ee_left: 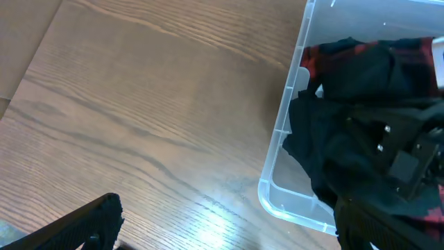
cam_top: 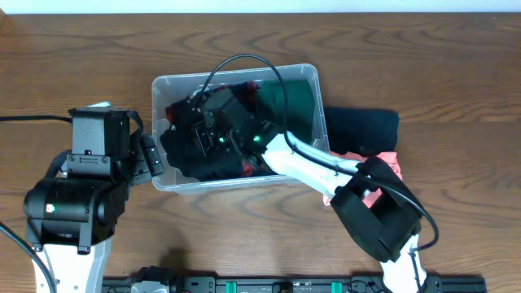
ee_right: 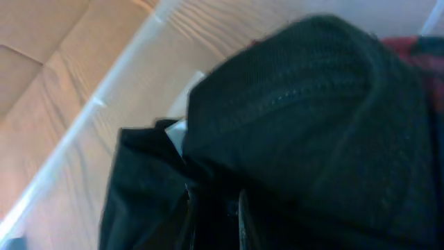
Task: Pack container
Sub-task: 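Press the black gloves down into the bin with the right gripper, then move the right gripper to the navy garment and grasp it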
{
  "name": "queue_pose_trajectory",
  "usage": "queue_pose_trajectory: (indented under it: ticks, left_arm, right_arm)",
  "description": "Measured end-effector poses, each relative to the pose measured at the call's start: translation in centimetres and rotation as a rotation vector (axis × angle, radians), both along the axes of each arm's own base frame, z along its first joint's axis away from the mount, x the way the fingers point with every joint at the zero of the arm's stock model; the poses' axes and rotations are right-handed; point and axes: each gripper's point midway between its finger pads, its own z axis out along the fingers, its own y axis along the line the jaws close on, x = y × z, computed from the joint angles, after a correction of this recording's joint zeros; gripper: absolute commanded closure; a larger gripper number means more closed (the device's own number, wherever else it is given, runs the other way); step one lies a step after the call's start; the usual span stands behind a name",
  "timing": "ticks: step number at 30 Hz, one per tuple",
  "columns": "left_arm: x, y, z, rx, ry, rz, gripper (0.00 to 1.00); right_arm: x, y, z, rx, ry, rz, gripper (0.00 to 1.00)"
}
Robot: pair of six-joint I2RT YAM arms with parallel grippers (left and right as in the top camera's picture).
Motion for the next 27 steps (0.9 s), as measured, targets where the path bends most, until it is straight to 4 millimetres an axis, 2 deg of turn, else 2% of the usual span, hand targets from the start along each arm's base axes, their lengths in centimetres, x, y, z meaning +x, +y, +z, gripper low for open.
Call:
queue_pose_trajectory:
  ticks: [5,9,12,15,18,20,22,24,26,27]
  left_arm:
    - [0.0,0.0,0.0,0.0,0.0,0.0,0.02]
    - [0.0,0.0,0.0,0.0,0.0,0.0,0.02]
    - [0.0,0.0,0.0,0.0,0.001,0.0,0.02]
    - [0.0,0.0,0.0,0.0,0.001,0.0,0.02]
    - [0.0,0.0,0.0,0.0,0.0,0.0,0.02]
    - [0.0,0.0,0.0,0.0,0.0,0.0,0.02]
    - [0.0,0.0,0.0,0.0,0.0,0.0,0.02]
    - [0.0,0.0,0.0,0.0,0.0,0.0,0.02]
    - [0.0,0.0,0.0,0.0,0.001,0.0,0.02]
    - [0.0,0.0,0.0,0.0,0.0,0.0,0.02]
  right_arm:
    - [-0.4,0.1,0.3,0.054,0.066,0.058,0.75]
    - [-1.0,-0.6,1.2,0.063,0.106,0.084,0.73]
    - [-1.9,-2.2,3.0,0.047,0.138,0.077,0.7]
    - [-1.8,-5.2,6.6,0.055,0.137,0.033,0.64]
    - [-0.3,-9.9,12.4,0.103,0.088,-0.053,0.59]
    - [0.8,-14.4,16.3,0.13,0.048,-0.141,0.54]
    - [1.9,-20.2,19.5,0.146,0.02,-0.264,0.44]
    - [2.5,-25.6,20.7,0.137,0.031,-0.39,0.35]
    - [2.8,-30.6,20.5,0.115,0.072,-0.518,0.28]
    - [3.0,-33.9,19.9,0.099,0.111,-0.604,0.22]
